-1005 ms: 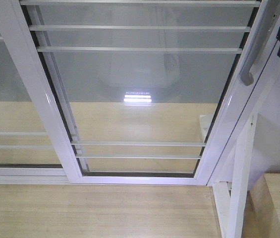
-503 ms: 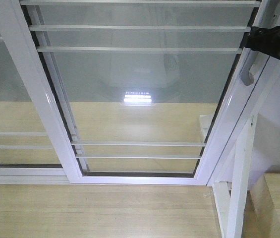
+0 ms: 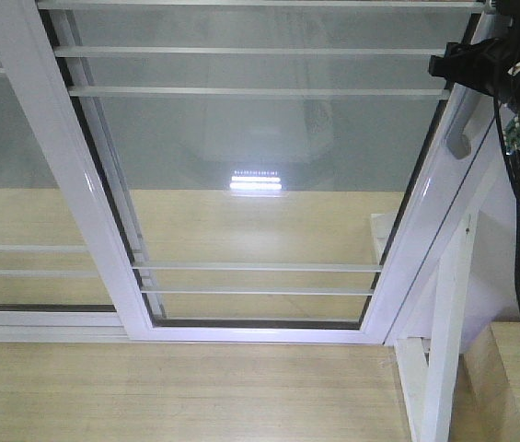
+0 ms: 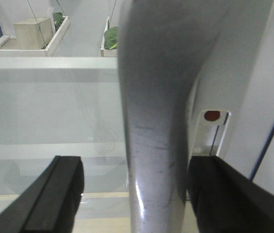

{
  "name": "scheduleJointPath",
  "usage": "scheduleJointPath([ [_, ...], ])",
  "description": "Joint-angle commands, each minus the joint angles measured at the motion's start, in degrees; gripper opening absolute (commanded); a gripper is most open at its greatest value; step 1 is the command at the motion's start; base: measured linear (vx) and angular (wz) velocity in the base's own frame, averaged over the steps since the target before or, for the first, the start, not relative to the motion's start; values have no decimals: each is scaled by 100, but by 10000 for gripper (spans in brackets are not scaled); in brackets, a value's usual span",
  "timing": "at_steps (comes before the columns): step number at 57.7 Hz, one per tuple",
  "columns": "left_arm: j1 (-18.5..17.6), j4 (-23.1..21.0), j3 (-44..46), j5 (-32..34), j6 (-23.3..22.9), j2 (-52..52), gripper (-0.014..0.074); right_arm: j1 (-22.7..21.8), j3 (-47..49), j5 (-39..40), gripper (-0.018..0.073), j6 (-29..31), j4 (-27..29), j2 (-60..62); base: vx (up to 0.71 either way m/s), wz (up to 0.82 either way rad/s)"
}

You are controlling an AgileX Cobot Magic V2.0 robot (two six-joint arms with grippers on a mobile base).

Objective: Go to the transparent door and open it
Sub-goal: 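Move the open right gripper onto the curved silver door handle, then grip the handle with the right gripper and slide the door sideways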

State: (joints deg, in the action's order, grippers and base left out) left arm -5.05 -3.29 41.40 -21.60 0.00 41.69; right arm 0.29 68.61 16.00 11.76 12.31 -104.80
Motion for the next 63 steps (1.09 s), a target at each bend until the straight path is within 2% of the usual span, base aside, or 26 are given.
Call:
scheduleJointPath([
  [1,-16,-10,213,580,0,-29,579,-19,229,505,399,63,-36,249,0,0],
  [12,-16,-16,213,560,0,-29,579,-13,234,417,109,68,-47,348,0,0],
  [18,-16,-23,213,580,0,-29,579,-2,234,319,-15,68,-59,430,0,0],
  [42,-16,-28,213,580,0,-29,579,25,234,-72,-8,40,-82,649,0,0],
  [63,-16,-28,213,575,0,-29,579,795,234,116,-8,63,-489,649,0,0],
])
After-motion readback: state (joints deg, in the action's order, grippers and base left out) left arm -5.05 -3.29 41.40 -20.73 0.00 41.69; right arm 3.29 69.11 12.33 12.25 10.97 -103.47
